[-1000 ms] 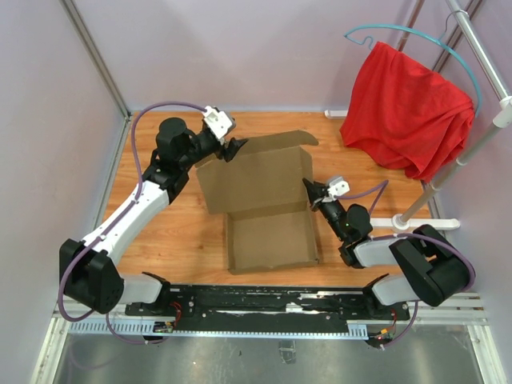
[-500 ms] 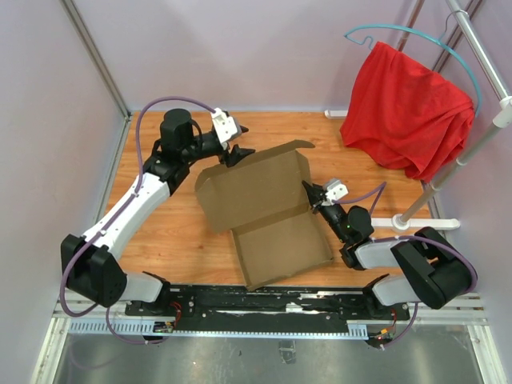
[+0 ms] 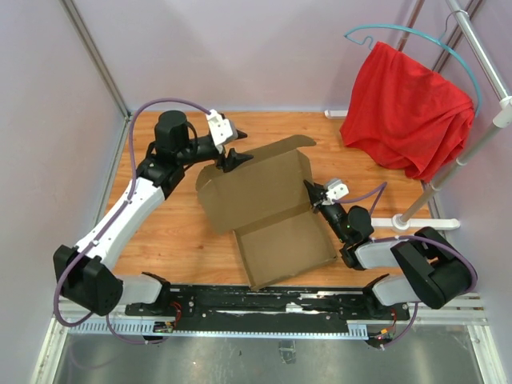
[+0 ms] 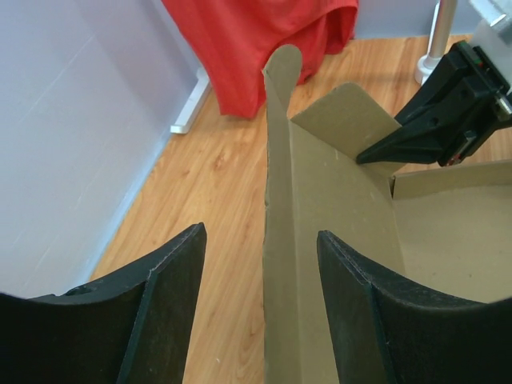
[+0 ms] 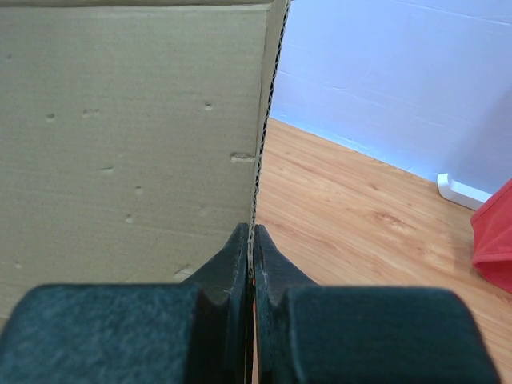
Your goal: Fold the paper box
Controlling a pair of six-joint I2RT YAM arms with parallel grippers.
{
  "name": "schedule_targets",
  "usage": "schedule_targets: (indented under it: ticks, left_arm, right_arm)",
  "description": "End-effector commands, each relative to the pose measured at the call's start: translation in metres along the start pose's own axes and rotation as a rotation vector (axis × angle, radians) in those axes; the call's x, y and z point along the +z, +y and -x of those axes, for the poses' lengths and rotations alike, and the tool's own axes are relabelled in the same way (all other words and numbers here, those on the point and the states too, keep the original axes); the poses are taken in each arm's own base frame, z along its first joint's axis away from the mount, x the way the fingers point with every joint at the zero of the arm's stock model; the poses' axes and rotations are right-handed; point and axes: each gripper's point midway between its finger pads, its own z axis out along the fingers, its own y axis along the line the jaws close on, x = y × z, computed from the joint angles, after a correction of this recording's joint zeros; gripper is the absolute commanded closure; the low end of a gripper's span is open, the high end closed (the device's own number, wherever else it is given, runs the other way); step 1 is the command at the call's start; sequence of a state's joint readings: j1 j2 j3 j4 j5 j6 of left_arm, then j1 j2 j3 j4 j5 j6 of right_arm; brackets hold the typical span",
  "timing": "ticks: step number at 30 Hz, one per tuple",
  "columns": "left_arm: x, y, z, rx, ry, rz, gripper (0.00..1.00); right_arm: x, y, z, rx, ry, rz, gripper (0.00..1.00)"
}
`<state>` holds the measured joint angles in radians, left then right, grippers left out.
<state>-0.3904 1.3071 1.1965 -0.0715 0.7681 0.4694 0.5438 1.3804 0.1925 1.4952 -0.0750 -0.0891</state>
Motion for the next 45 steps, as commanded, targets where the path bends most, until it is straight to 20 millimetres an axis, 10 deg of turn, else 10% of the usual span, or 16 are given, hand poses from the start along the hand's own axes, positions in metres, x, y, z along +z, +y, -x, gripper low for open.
schedule_targets:
  ticks: [1,20,26,28,35,45]
  left_arm:
    - [-0.013,-0.007,0.026,0.014,-0.043,0.013,0.37]
    - [0.002,-0.003,-0.033,-0.028,0.151,0.067,0.4]
    - [0.009,0.003,-0.042,0.031,0.216,0.124,0.98]
    - [0.008,0.007,-0.037,0.05,0.21,0.15,1.0]
    - [0.007,0.008,-0.006,0.213,0.179,0.179,1.0]
    - [0.037,-0.015,-0.003,0.472,0.279,0.11,1.0]
  right_arm:
    - [0.001,-0.002,0.008,-0.028,-0.033,-0.019,0.99]
    - [-0.002,-0.005,0.012,-0.028,-0.043,-0.033,0.99]
    - [-0.001,-0.004,0.011,-0.019,-0.042,-0.033,0.99]
    - [-0.002,-0.005,0.013,-0.001,-0.045,-0.042,0.92]
    - [-0.009,-0.006,0.04,0.062,-0.038,-0.038,0.2]
    - [-0.026,-0.035,0.106,0.004,0.297,-0.083,0.18]
